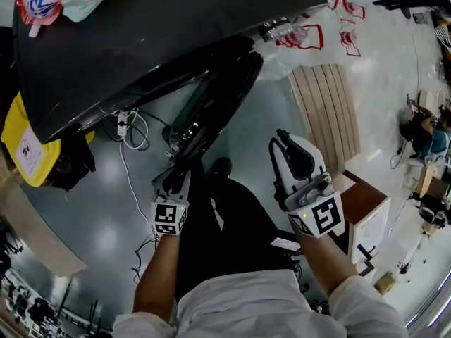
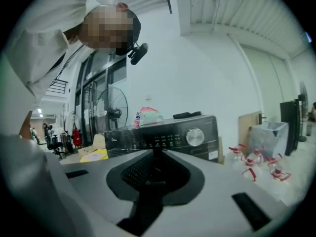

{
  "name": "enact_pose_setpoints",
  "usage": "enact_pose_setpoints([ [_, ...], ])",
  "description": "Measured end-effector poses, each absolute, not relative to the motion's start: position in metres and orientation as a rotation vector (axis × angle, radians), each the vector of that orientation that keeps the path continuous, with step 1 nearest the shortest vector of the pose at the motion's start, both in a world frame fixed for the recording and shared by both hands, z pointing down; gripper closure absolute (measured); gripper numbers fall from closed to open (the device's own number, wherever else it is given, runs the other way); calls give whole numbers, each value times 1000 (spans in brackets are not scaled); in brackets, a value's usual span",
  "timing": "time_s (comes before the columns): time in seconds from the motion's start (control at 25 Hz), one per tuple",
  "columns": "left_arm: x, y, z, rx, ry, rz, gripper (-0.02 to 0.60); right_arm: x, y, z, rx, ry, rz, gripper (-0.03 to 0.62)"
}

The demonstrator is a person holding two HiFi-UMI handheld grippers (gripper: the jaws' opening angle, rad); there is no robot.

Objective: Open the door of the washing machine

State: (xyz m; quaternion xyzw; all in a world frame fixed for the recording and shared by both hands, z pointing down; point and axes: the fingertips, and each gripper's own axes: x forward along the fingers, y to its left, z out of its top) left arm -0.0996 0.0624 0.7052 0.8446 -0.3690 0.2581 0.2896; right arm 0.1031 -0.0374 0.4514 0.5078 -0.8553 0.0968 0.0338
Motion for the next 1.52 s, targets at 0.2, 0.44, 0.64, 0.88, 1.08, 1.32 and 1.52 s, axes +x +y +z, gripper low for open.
enact_pose_setpoints([
  [0.2, -53, 106, 702, 2145, -976, 659, 463, 167, 23, 463, 1779, -2519, 376, 522],
  [0.44, 21, 150, 704, 2122, -890, 639, 450, 210, 84, 488, 1923, -2391, 435, 522],
  [0.64, 78, 177, 704, 2106, -827, 594, 445, 227, 133, 499, 2054, -2280, 459, 522],
  [0.88, 166, 200, 702, 2066, -692, 534, 446, 260, 188, 492, 2218, -2124, 466, 522],
  [1.08, 250, 204, 699, 2086, -477, 490, 465, 285, 217, 487, 2322, -2011, 461, 522],
  [1.32, 320, 212, 672, 2155, -88, 394, 373, 311, 239, 480, 2424, -1914, 419, 522],
  [1.52, 281, 194, 645, 2262, -62, 284, 417, 314, 236, 479, 2428, -1936, 421, 522],
])
